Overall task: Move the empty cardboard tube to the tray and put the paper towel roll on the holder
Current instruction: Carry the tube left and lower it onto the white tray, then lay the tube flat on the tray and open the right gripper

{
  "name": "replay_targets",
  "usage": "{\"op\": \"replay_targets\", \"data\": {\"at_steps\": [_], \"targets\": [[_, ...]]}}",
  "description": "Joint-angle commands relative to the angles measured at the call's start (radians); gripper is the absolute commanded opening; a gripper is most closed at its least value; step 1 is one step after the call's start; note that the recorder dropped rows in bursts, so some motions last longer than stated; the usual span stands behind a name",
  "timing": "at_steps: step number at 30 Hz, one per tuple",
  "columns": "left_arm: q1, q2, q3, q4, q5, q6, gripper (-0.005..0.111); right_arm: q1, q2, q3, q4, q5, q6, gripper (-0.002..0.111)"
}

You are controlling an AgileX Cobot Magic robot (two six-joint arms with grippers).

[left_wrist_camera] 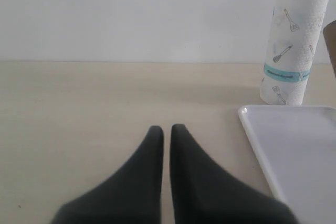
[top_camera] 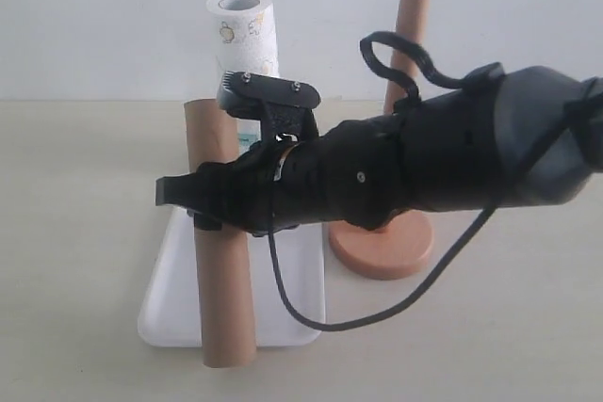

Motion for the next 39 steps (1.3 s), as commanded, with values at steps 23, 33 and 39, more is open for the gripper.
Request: {"op": "replay_targets", "data": {"at_steps": [23,33,39], "targets": [[0.002,-0.003,0.004,-0.002,-0.001,0.001,0.004,-0.058,0.153,-0.008,0.246,-0.216,0.058,0.001],[0.002,-0.003,0.004,-0.002,0.000,0.001,0.004,-0.058,0.153,-0.008,0.264,-0.230,0.019,0.001],[0.002,-0.003,0.004,-0.002,0.000,0.001,0.004,-0.058,0.193,-0.008,0.279,-0.240,0.019,0.001]]}}
